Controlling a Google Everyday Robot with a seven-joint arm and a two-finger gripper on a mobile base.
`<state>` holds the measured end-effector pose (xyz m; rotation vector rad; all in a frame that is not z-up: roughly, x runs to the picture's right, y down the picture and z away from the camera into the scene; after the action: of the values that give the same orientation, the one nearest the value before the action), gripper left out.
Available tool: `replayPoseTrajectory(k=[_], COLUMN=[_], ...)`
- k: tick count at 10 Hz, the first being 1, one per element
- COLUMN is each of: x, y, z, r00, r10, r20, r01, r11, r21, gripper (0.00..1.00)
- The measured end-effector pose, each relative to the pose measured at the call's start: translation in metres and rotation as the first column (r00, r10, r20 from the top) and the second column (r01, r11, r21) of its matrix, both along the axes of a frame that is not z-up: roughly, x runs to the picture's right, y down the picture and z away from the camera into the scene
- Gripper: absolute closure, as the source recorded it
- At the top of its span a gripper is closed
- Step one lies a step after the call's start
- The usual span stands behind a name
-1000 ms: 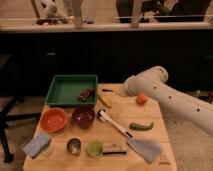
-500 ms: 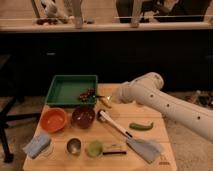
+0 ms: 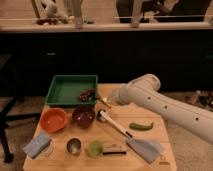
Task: Place fork in purple bowl
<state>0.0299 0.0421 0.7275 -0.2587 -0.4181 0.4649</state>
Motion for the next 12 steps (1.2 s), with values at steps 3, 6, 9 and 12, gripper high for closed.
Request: replayPoseTrajectory(k=[3,6,9,12], x=[0.001,-0.003,-0.031,-0.053], y=[0.000,-0.003,-0.010,-0.005], z=[0.000,-0.001,-0.011,-0.018], r00=[1.000,1.000,0.996,0.983], r10=[0.001,0.014,0.005,0.018], r20=[-0.001,0.020,0.087,0.181], r01=[-0.001,-0.014,-0.009,-0.024], r11=[1.0000,0.9998,0.9992,0.9992], r21=[-0.001,0.013,0.040,0.032], gripper=[1.00,1.00,1.00,1.00])
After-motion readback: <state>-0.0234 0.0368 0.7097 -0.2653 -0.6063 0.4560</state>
